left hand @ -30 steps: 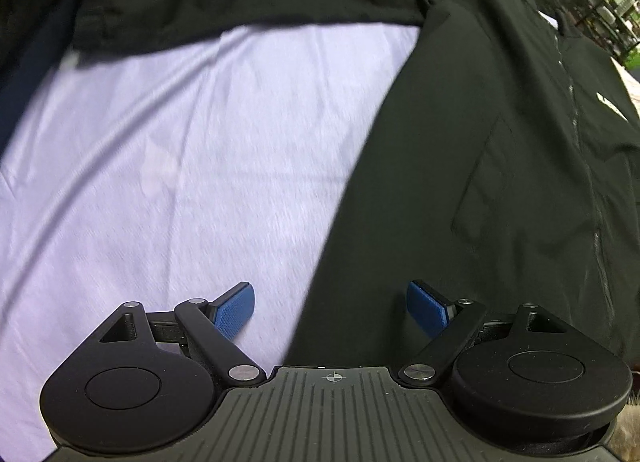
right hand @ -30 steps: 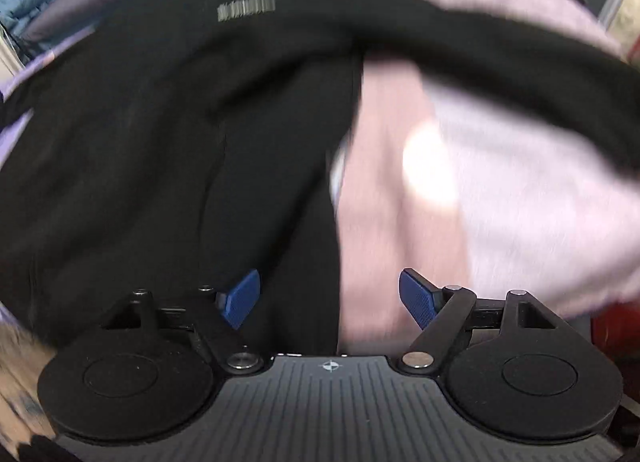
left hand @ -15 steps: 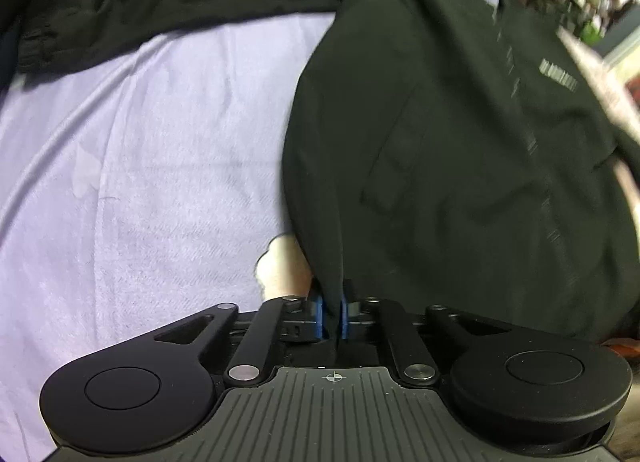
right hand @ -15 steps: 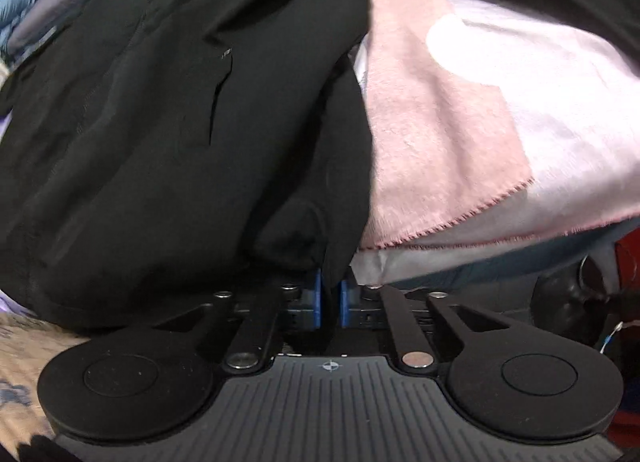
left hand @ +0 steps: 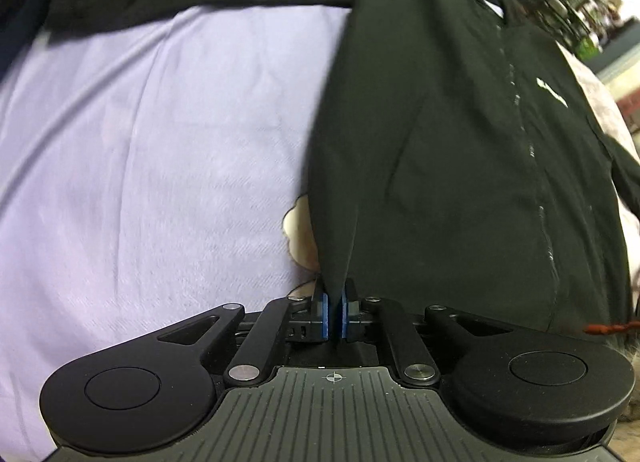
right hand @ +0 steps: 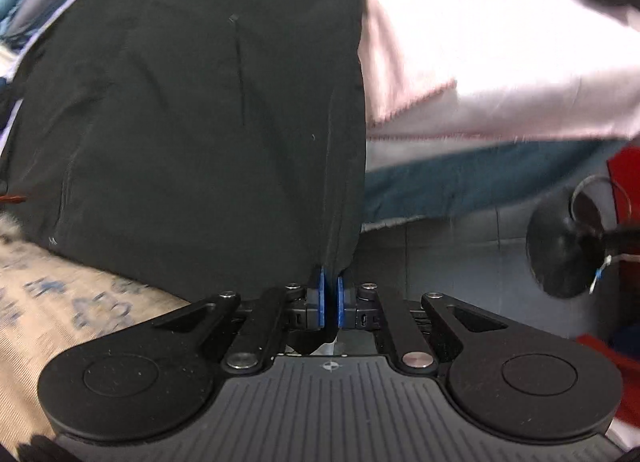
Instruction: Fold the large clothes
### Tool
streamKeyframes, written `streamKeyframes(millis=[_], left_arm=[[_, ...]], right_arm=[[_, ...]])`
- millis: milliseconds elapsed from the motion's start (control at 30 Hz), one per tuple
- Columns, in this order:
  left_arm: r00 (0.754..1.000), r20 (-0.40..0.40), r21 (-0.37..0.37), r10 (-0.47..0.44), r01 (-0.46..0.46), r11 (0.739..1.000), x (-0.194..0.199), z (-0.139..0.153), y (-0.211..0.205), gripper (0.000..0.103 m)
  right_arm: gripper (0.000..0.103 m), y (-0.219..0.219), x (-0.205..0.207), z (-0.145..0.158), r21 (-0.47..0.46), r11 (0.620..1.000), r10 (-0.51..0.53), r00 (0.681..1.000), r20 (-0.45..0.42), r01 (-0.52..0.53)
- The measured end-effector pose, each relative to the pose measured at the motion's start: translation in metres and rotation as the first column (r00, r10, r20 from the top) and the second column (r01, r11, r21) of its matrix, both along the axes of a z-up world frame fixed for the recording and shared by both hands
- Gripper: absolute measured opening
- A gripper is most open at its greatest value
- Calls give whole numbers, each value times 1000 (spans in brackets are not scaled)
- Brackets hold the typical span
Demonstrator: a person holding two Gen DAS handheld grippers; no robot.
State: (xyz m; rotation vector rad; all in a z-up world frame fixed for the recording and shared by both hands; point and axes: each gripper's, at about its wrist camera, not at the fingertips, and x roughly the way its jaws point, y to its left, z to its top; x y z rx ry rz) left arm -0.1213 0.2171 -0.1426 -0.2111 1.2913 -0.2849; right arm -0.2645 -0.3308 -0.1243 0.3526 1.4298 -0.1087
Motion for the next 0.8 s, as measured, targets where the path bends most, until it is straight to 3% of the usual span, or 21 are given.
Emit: streamKeyframes(millis=[133,167,200,233,267,367,467,533,800], left_arm=[[1000,-8,8,27,-27,1000,4,-2,3,61],[1000,1,31,16,-16,999,5,2,4,76],[1000,18,50,3,-4,999,7,8,7,98],[999,43,66,-5,2,998,8,13,11,101],[997,73,86,-2,-4,996,8,20,17,103],[991,133,122,15,-31,992,4,36,36,103],[985,160,136,59,-81,987,10,48,49,103],[981,178,135,82,-107,985,20,53,50,103],[967,205,-9,150,-152,988,50,69,-5,103]], right_arm=[[19,18,6,-20,-52,998,-40,999,-24,38],[29,19,4,-24,-67,996,-58,998,-27,56],[35,20,2,-25,-83,994,-76,997,-24,74],[45,17,0,-24,-95,990,-102,995,-16,100],[52,14,-2,-24,-101,987,-126,992,-2,125],[58,-13,-17,-4,-107,966,-231,972,49,235],[68,-36,-21,15,-105,930,-340,934,111,351],[69,-46,-23,28,-97,904,-399,902,163,417],[78,-79,-7,72,27,800,-565,739,366,599]])
